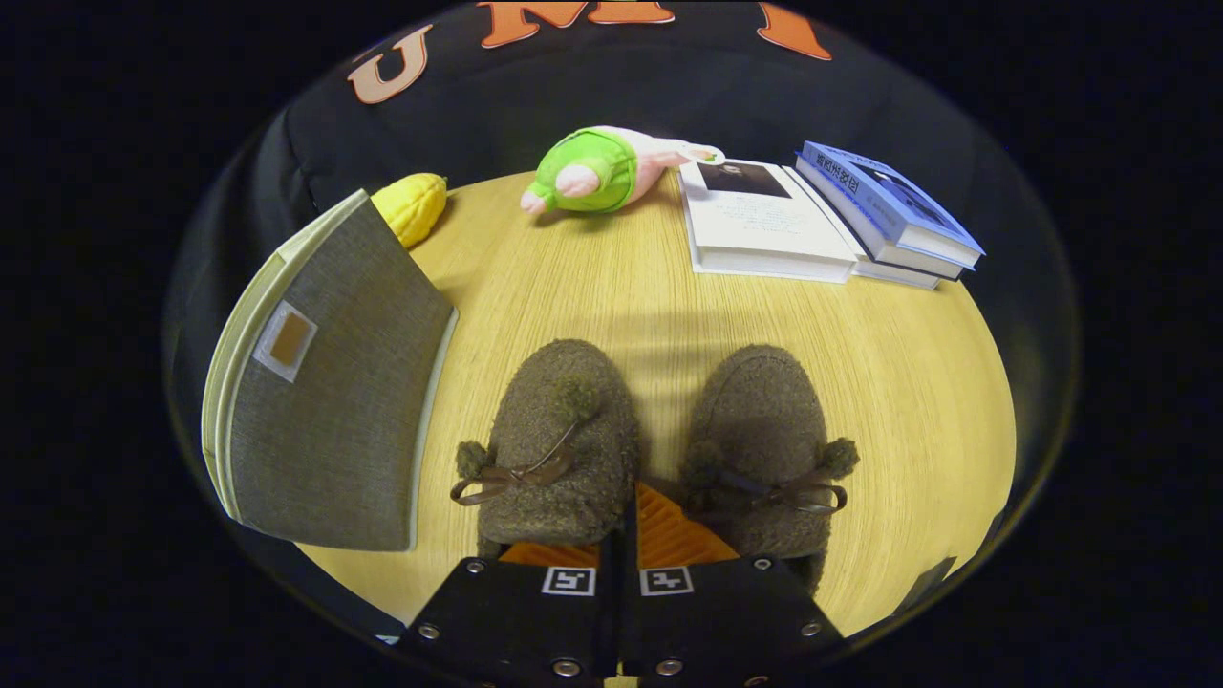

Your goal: Open the storage box then place both shoes into the box .Put the left shoe in first, then the right shoe, with the right side of both shoes facing outward in a uniform manner.

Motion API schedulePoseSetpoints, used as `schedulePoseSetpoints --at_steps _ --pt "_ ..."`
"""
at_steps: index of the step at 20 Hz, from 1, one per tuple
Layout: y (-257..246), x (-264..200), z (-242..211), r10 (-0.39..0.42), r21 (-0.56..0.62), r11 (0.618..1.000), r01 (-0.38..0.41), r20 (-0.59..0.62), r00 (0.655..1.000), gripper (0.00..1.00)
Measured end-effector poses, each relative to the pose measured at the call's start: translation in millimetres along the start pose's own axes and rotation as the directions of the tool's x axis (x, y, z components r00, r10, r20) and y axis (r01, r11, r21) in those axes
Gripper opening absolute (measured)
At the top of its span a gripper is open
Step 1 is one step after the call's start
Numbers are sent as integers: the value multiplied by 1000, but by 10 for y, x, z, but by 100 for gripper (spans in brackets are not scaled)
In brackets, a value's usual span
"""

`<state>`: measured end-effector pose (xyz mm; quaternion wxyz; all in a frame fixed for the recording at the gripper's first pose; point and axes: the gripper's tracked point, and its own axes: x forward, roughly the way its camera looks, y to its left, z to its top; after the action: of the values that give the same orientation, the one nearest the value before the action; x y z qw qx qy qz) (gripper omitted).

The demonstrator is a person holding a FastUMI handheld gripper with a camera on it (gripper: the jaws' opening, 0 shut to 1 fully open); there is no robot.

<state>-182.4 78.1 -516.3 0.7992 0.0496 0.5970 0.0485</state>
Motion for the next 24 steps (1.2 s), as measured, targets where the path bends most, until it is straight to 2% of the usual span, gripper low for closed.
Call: schedulePoseSetpoints --at_steps 10,19,24 --pt "470 -738 598 82 57 995 -86 68 994 3" --pt "1319 -1495 1417 169 -12 986 -169 169 971 2" --pt "1957 -1420 1542 225 -46 974 -220 154 962 2"
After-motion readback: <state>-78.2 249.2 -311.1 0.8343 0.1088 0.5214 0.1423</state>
